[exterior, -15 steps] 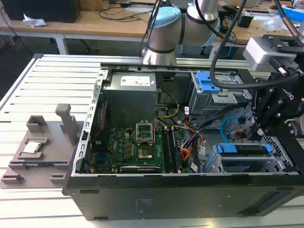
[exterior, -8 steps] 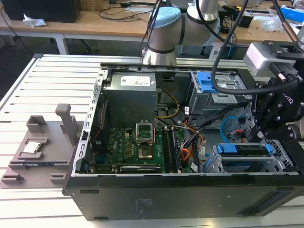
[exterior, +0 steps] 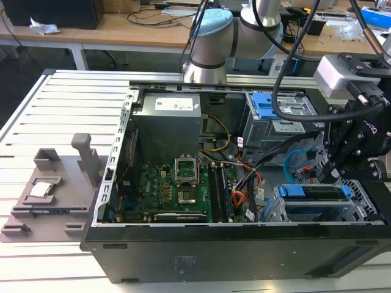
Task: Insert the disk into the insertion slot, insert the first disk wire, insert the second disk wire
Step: 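Insert the first disk wire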
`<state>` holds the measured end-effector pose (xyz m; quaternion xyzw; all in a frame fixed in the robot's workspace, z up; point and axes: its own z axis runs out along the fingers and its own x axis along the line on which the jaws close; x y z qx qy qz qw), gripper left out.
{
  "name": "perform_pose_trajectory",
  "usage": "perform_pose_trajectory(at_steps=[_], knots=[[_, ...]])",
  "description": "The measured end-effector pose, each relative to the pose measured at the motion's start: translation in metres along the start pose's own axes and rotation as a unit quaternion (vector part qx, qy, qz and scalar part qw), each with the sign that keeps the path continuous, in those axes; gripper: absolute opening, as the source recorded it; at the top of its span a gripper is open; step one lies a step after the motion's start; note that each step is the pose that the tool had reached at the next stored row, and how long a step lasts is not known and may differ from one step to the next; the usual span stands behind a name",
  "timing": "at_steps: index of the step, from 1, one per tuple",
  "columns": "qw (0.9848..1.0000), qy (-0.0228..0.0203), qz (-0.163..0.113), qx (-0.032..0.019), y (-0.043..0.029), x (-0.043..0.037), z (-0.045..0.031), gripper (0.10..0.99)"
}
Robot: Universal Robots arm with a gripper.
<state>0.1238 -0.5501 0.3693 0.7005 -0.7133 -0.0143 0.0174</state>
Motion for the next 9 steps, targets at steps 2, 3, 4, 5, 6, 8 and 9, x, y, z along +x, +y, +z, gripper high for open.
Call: perform_pose_trajectory(at_steps=[2, 3, 4, 5, 6, 8, 9], knots=[[1.0000, 0.0000, 0.000, 0.0000, 0.0000, 0.0000, 0.0000, 0.106], [1.0000, 0.0000, 0.000, 0.0000, -0.0001, 0.0000, 0.0000, 0.106], [1.0000, 0.0000, 0.000, 0.0000, -0.0001, 0.0000, 0.0000, 0.114], [1.0000, 0.0000, 0.000, 0.0000, -0.0002, 0.0000, 0.0000, 0.173], [1.0000, 0.0000, 0.000, 0.0000, -0.0002, 0.0000, 0.0000, 0.235], [1.0000, 0.0000, 0.000, 0.0000, -0.0002, 0.0000, 0.0000, 0.361], [1.0000, 0.0000, 0.000, 0.0000, -0.0002, -0.0008, 0.0001, 0.361]])
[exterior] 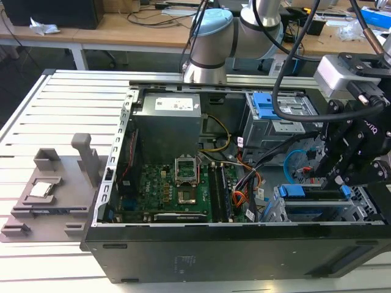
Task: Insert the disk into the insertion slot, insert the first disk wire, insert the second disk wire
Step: 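Insert the first disk wire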
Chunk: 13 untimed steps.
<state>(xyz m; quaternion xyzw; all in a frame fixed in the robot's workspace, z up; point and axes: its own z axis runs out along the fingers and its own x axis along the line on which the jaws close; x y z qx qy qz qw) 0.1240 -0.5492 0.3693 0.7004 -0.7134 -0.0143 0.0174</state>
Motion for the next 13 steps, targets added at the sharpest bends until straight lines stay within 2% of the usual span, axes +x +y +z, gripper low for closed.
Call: perform_pose_trajectory(at_steps=[4, 7, 10, 13], knots=[[1.0000, 0.0000, 0.000, 0.0000, 0.0006, -0.0112, 0.0001, 0.361], [1.0000, -0.0001, 0.000, 0.0025, 0.0038, -0.0117, -0.0031, 0.361], [1.0000, -0.0001, 0.000, 0.0027, 0.0043, -0.0125, -0.0015, 0.361], [1.0000, -0.0003, 0.000, 0.0026, 0.0043, -0.0202, 0.0024, 0.361]])
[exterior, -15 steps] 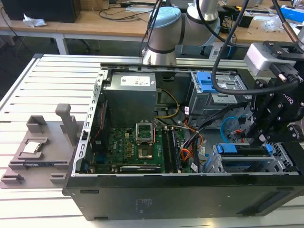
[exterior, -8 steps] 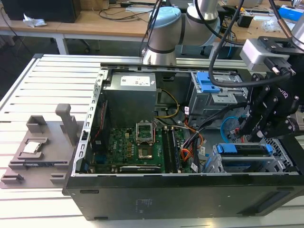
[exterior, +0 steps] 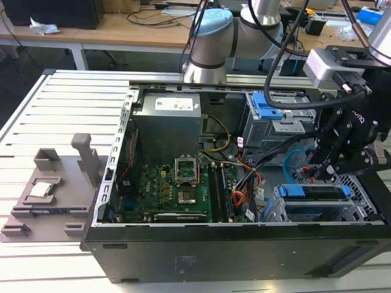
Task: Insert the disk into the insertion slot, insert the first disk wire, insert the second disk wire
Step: 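Insert the first disk wire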
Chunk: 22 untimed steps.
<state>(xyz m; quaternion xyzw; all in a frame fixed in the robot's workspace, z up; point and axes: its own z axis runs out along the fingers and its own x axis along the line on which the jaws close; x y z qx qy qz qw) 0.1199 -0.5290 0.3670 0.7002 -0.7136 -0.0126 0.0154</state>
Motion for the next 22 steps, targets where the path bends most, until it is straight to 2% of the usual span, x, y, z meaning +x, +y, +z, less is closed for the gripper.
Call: perform_pose_trajectory(at_steps=[2, 6, 10, 11, 12, 13, 20, 22], knots=[[1.0000, 0.0000, 0.003, 0.0000, 0.0000, -0.0034, 0.0015, 0.361], [0.9998, -0.0003, 0.022, -0.0001, -0.0001, -0.0037, 0.0054, 0.361], [0.9997, 0.0005, 0.025, -0.0001, -0.0002, -0.0037, 0.0058, 0.361], [0.9997, 0.0005, 0.025, -0.0001, -0.0002, -0.0037, 0.0058, 0.345], [0.9997, 0.0005, 0.025, -0.0001, -0.0003, -0.0037, 0.0058, 0.282], [0.9997, 0.0005, 0.025, -0.0001, -0.0003, -0.0037, 0.0058, 0.165], [0.9997, 0.0004, 0.025, -0.0001, -0.0005, -0.0035, 0.0058, 0.161], [0.9997, 0.0005, 0.025, -0.0002, -0.0030, -0.0027, 0.0057, 0.161]])
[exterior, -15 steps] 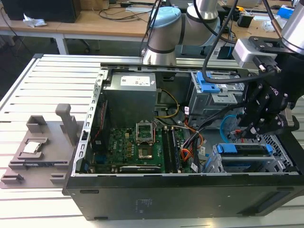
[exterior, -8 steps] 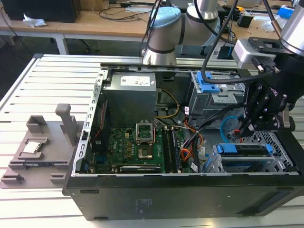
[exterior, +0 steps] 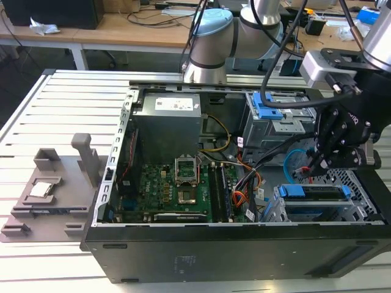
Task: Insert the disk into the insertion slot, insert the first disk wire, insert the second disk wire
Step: 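Insert the first disk wire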
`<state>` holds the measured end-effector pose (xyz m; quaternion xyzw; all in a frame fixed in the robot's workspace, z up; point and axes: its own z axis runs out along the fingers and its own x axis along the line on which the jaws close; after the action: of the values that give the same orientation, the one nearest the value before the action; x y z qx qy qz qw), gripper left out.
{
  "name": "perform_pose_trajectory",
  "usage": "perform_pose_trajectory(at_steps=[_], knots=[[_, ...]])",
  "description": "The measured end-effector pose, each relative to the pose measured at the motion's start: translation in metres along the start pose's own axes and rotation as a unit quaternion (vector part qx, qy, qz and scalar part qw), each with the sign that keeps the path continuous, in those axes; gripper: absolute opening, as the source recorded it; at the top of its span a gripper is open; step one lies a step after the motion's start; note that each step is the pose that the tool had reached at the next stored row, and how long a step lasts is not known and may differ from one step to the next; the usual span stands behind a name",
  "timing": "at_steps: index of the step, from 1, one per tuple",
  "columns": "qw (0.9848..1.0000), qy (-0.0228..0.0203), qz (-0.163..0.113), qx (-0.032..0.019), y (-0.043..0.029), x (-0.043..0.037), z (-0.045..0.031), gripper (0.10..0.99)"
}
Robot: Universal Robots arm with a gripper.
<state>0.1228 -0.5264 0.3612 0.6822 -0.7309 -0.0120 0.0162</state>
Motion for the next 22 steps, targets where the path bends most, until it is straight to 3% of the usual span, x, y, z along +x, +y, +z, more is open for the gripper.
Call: perform_pose_trajectory(at_steps=[6, 15, 22], knots=[[1.0000, 0.0000, 0.000, -0.0013, -0.0157, -0.0009, -0.0006, 0.161], [1.0000, 0.0001, 0.000, -0.0014, -0.0207, 0.0023, -0.0007, 0.161], [1.0000, 0.0001, 0.000, -0.0018, -0.0302, 0.0095, 0.0000, 0.161]])
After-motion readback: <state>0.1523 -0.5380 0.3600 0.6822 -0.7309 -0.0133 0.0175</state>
